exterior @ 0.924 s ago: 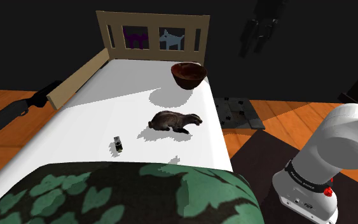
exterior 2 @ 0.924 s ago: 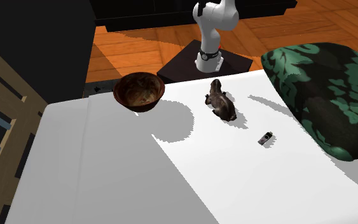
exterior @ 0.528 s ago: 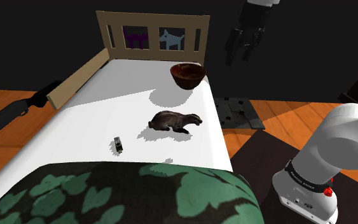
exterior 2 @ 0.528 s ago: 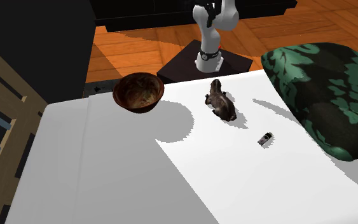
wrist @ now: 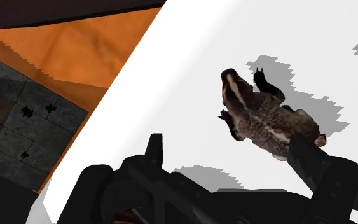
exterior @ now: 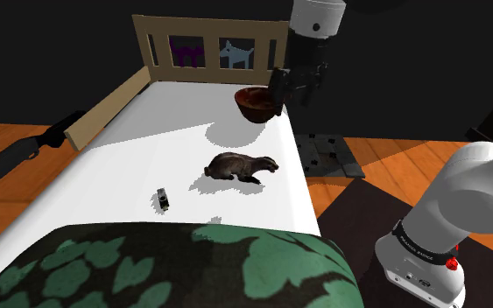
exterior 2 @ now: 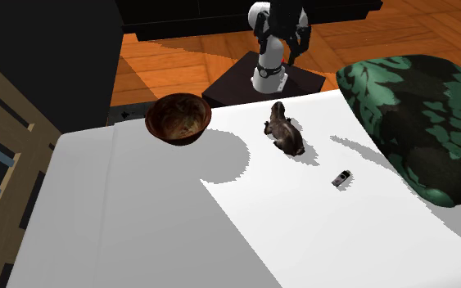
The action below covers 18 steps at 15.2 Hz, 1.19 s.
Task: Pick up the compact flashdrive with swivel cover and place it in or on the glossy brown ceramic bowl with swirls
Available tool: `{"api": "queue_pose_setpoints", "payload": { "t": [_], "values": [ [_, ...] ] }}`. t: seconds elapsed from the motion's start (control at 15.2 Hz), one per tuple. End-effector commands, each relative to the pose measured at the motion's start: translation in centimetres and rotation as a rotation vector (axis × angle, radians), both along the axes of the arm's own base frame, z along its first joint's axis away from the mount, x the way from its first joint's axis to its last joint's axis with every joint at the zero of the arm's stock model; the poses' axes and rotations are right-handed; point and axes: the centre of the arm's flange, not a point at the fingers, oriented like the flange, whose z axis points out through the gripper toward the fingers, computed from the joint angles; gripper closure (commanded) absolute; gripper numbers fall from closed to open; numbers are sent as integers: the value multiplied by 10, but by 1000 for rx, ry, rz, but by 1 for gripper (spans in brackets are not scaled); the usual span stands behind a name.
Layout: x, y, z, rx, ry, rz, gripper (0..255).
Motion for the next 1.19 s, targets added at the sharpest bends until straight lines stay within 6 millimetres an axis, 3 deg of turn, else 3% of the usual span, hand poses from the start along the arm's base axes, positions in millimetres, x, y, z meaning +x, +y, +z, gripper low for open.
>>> {"api": "queue_pose_setpoints", "payload": {
  "t": [0.0,1.12],
  "values": [
    [10,25,-7,-1,2,-14,0],
    [95,219,-99,-29,25,-120,0]
  ]
}}
